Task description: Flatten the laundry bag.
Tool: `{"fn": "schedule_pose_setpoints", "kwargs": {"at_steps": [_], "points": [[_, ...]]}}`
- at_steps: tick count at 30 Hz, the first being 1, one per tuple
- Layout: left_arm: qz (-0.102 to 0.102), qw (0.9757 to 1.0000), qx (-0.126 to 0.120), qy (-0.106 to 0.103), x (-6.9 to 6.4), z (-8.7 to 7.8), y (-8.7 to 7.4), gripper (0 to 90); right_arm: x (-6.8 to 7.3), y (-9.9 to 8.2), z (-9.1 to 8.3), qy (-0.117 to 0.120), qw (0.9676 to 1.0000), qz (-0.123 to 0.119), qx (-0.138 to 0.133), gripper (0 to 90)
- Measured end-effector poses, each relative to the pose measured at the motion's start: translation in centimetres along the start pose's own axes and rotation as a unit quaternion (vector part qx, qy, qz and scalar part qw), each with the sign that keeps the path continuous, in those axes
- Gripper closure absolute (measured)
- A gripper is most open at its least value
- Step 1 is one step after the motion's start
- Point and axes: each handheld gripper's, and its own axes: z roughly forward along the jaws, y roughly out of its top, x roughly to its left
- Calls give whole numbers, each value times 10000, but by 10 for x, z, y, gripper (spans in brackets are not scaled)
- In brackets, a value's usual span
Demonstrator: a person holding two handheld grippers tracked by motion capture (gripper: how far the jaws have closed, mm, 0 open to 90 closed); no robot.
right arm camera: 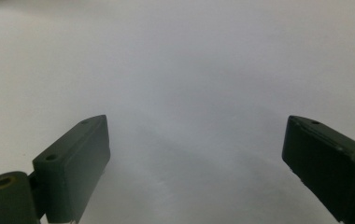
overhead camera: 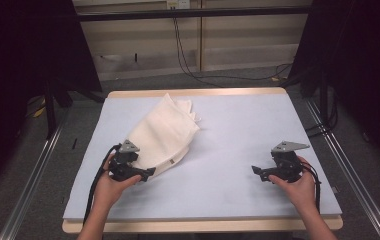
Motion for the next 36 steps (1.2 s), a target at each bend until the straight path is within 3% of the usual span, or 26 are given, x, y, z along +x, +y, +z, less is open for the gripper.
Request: {"fn": "schedule_pose_setpoints", "kwargs": {"at_steps": [3, 4, 8, 10, 11, 14, 15, 17, 20, 21, 22, 23, 25, 31, 32, 36], "points": [[72, 9996, 272, -68, -3, 13, -4, 291, 1, -1, 0, -5, 10000, -13, 45, 72], [148, 9995, 292, 12, -4, 14, -4, 306, 1, -1, 0, -6, 10000, -27, 40, 73], [117, 9993, 348, 22, -6, 15, -3, 373, 1, 0, 0, -7, 10000, -48, 16, 74], [47, 9993, 366, 81, -8, 15, -3, 436, 1, -1, 1, -23, 10000, -87, 39, 74], [87, 9986, 487, 159, -10, 13, 0, 513, 3, 0, 1, 2, 10000, -77, 39, 76], [-10, 9983, 517, 283, -12, 12, 1, 634, 3, 0, 1, -3, 9999, -105, 30, 80], [-107, 9978, 567, 336, -13, 11, 3, 701, 4, 0, 2, 33, 9999, -105, 10, 80], [-433, 9976, 506, 193, -11, 9, 4, 792, 6, 1, 2, 75, 9999, -88, 19, 81], [-519, 9973, 508, 105, -7, 7, 4, 810, 7, 1, 4, 122, 9998, -129, 3, 81], [-766, 9961, 436, -99, -5, 5, 5, 817, 9, 3, 5, 156, 9998, -143, 31, 84], [-766, 9961, 436, -99, -5, 5, 5, 819, 9, 3, 5, 156, 9998, -143, 31, 84], [-864, 9951, 390, -291, -2, 1, 7, 820, 12, 5, 6, 223, 9995, -237, 0, 91], [-1015, 9937, 305, -366, 0, -1, 8, 820, 16, 7, 6, 236, 9992, -320, 16, 94], [-1180, 9917, 189, -479, 6, -11, 12, 821, 27, 16, 12, 384, 9984, -409, 11, 99], [-1285, 9903, 123, -515, 8, -14, 13, 821, 33, 21, 15, 497, 9976, -487, -23, 111], [-1450, 9877, 7, -591, 15, -20, 15, 822, 44, 29, 22, 575, 9971, -502, 0, 120]]}}
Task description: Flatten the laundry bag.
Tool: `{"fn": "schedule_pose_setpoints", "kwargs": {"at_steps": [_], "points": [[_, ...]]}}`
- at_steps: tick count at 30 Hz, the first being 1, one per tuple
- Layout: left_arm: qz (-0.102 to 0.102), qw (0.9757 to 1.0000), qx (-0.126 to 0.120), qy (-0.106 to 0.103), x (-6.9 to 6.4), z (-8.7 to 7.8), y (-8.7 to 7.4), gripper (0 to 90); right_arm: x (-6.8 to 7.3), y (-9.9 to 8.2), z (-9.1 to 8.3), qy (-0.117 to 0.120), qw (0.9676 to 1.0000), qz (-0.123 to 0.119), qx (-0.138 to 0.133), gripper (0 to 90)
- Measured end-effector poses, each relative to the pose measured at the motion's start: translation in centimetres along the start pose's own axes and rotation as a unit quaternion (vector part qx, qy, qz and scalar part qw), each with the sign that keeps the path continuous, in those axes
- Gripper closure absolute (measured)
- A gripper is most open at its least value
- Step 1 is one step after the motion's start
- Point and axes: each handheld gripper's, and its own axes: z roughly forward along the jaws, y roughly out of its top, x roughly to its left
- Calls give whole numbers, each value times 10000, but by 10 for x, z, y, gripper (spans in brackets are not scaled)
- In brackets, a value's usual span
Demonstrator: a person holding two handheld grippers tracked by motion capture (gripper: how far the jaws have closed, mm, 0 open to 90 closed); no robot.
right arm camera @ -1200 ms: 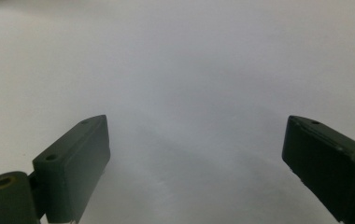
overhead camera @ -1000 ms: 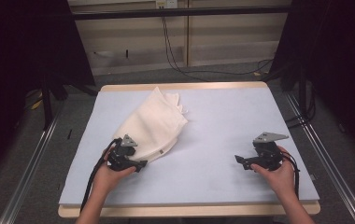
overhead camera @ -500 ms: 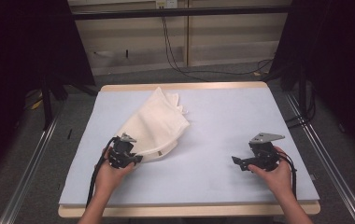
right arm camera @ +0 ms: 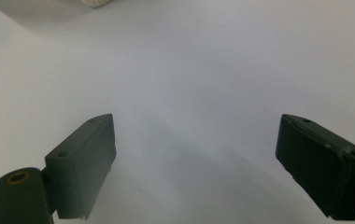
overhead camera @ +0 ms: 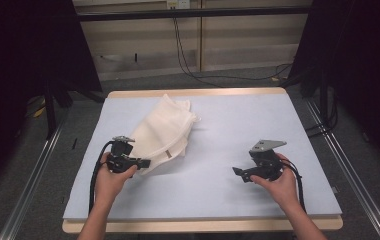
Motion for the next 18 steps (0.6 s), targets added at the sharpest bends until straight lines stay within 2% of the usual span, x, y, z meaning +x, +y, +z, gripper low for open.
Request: {"fn": "schedule_pose_setpoints", "kwargs": {"at_steps": [1, 2, 3, 4, 6, 8, 10, 11, 12, 14, 15, 18], "points": [[0, 10000, 0, 0, 0, 0, 0, 822, 0, 0, 0, 0, 10000, 0, 0, 120], [-94, 9999, -62, -5, 0, -1, 1, 822, 3, 2, 4, 65, 10000, -36, -39, 123], [-56, 10000, -66, 26, 2, -4, 1, 822, 8, 6, 9, 123, 9999, -64, -45, 134], [-58, 10000, -48, -31, 4, -5, 2, 821, 10, 8, 11, 171, 9998, -99, -64, 139], [-74, 9999, -72, -16, 4, -5, 2, 821, 13, 10, 13, 179, 9998, -104, -82, 157], [-181, 9997, -131, -57, 6, -6, 2, 822, 23, 18, 22, 248, 9994, -166, -182, 206], [-161, 9998, -107, -71, 7, -7, 2, 822, 26, 20, 25, 253, 9993, -188, -205, 232], [-142, 9998, -115, -48, 8, -8, 1, 821, 33, 26, 33, 332, 9989, -220, -247, 257], [-219, 9996, -157, -35, 9, -9, 1, 822, 35, 28, 36, 348, 9988, -229, -257, 264], [-228, 9996, -137, -61, 11, -10, 1, 822, 38, 30, 40, 365, 9988, -234, -246, 272], [-234, 9996, -148, -59, 12, -10, 0, 821, 44, 36, 48, 507, 9982, -231, -240, 318], [-305, 9994, -161, -83, 15, -10, -1, 822, 49, 39, 55, 582, 9976, -274, -254, 373]]}}
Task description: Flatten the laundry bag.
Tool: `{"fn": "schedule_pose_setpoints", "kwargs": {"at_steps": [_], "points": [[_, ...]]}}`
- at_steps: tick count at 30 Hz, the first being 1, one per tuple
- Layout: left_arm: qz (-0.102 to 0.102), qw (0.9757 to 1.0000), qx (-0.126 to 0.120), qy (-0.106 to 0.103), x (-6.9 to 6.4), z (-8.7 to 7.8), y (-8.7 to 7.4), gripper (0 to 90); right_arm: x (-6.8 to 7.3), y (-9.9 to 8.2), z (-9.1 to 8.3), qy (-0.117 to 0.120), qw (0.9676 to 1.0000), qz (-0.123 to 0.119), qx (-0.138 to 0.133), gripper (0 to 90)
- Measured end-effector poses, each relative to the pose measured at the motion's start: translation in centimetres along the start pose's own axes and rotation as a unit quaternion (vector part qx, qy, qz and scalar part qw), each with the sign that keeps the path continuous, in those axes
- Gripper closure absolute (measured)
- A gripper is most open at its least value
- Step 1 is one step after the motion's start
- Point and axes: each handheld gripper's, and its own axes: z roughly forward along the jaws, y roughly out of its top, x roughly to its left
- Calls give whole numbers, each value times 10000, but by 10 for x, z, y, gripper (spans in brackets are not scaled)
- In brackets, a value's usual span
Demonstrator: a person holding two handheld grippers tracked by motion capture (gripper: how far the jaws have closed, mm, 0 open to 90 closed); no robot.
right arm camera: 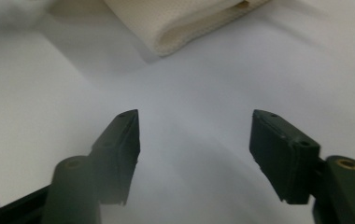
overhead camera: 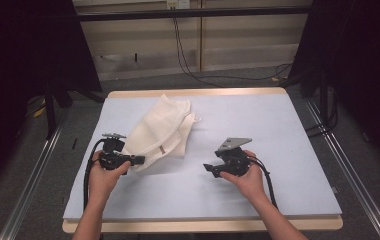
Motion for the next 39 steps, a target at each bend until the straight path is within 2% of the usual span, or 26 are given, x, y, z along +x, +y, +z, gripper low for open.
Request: {"fn": "schedule_pose_setpoints", "kwargs": {"at_steps": [3, 5, 6, 10, 20, 22, 24, 25, 27, 29, 32, 33, 36, 39], "points": [[-26, 10000, 9, -24, 1, -1, 1, 822, 5, 8, 13, 215, 9997, 44, -85, 477], [45, 10000, 49, -24, 1, -1, 1, 822, 6, 10, 16, 248, 9996, 22, -105, 491], [46, 10000, 56, -22, 1, -1, 1, 822, 9, 15, 22, 299, 9994, -26, -144, 520], [5, 10000, 28, -28, 1, -1, 1, 822, 12, 22, 36, 413, 9989, -83, -194, 536], [-24, 10000, -11, -43, 2, -4, 0, 822, 12, 33, 59, 428, 9988, -121, -205, 608], [-8, 10000, -10, -31, 3, -5, 0, 822, 14, 37, 67, 402, 9991, -140, -78, 628], [-14, 10000, -25, -34, 3, -6, 0, 822, 15, 39, 73, 482, 9987, -182, -53, 668], [-14, 10000, -19, -41, 3, -6, 0, 822, 16, 41, 75, 419, 9989, -186, -33, 688], [0, 10000, -21, -17, 4, -7, 0, 822, 15, 43, 80, 469, 9987, -175, -19, 755], [-23, 10000, -63, -16, 4, -8, 0, 822, 14, 44, 80, 488, 9987, -159, -42, 834], [-35, 10000, -68, -26, 5, -10, 0, 822, 14, 46, 77, 510, 9985, -207, -62, 857], [-84, 9999, -135, -23, 5, -9, 0, 822, 13, 46, 73, 500, 9983, -293, -46, 862], [-53, 9999, -125, -35, 6, -12, 0, 822, 12, 45, 66, 492, 9982, -347, -7, 862], [-110, 9997, -229, -24, 6, -13, 0, 822, 10, 42, 57, 562, 9977, -373, -52, 862]]}}
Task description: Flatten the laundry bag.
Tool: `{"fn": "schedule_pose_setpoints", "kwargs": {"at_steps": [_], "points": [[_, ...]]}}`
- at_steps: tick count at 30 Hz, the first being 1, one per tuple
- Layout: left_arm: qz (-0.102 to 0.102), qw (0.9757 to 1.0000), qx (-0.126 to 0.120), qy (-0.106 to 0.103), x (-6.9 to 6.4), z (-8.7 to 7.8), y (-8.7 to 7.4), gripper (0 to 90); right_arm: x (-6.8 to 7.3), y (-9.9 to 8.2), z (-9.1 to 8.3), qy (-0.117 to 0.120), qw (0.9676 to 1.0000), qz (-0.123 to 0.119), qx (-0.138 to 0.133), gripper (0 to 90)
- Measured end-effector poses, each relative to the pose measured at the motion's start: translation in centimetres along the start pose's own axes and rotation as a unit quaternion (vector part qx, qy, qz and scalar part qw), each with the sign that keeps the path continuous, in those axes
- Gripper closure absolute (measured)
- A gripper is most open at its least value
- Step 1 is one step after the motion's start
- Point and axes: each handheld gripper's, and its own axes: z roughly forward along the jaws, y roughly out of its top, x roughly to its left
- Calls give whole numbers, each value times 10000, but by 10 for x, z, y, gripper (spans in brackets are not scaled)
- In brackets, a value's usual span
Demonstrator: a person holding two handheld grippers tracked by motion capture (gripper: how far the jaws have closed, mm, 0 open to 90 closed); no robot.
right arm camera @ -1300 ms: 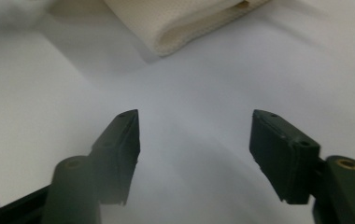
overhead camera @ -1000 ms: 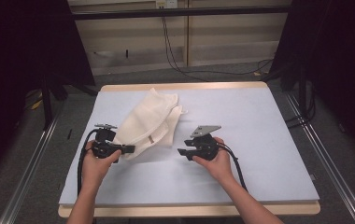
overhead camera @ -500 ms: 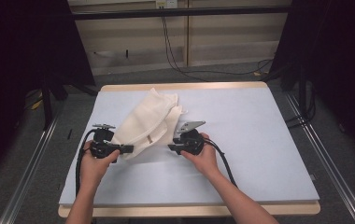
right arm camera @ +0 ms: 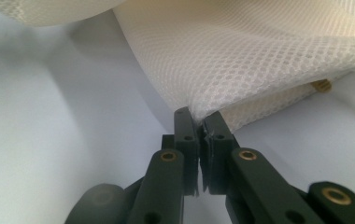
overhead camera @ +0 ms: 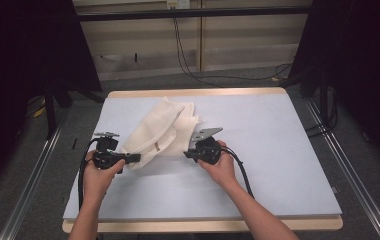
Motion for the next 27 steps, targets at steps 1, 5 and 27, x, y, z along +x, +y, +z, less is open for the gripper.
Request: {"fn": "schedule_pose_setpoints", "kwargs": {"at_steps": [1, 5, 27], "points": [[24, 10000, 23, -14, 1, -1, 0, 822, 0, 0, 0, 0, 10000, 0, 0, 862], [-60, 9999, -118, -4, 2, -5, 1, 822, -1, -7, -11, 20, 10000, -74, 56, 862], [-506, 9922, -901, 691, 42, -35, -3, 673, -9, -24, -29, -124, 9998, -140, 76, 860]]}}
